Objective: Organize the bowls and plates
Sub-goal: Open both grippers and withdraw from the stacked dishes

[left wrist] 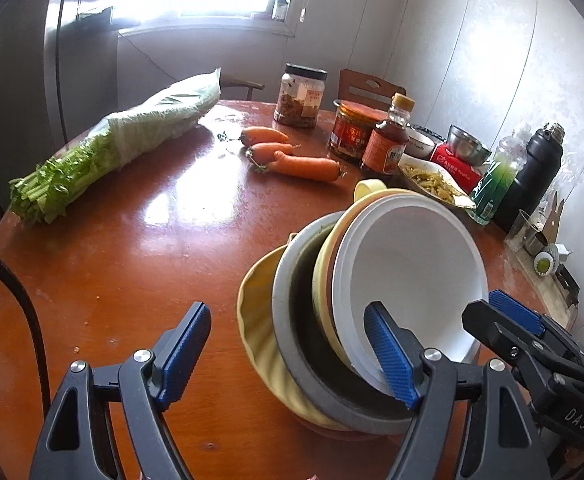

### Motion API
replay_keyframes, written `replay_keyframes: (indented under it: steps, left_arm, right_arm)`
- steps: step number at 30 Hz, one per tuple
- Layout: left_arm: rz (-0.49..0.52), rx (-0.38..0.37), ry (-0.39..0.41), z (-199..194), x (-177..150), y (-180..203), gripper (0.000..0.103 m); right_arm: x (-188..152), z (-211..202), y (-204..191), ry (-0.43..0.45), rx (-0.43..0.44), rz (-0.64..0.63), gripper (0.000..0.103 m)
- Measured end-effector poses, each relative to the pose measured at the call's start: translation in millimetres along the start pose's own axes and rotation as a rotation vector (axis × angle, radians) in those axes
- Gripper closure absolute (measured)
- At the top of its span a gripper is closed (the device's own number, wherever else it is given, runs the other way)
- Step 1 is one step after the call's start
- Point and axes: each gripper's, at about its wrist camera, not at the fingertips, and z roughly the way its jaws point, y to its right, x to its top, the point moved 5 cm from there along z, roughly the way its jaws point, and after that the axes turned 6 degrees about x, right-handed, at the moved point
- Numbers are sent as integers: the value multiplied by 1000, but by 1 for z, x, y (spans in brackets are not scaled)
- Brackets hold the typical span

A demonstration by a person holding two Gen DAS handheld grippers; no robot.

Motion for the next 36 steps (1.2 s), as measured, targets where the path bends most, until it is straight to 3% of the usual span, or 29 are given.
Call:
replay_keyframes:
  steps: [17, 19, 29, 36]
  left_arm:
    - [1, 38, 108, -61, -7, -7, 22]
    - [4, 46, 114, -68, -11, -7, 21]
    - [12, 95, 129, -91, -42, -2, 18]
    - [15, 115, 138, -99, -63, 5, 18]
  right_arm:
    - [3, -47, -34, 105, -50, -95, 24]
    - [2, -56, -38, 125, -86, -116, 23]
    - [-15, -85, -49, 194, -189, -201, 22]
    - [-34, -93, -49, 182, -213, -229, 21]
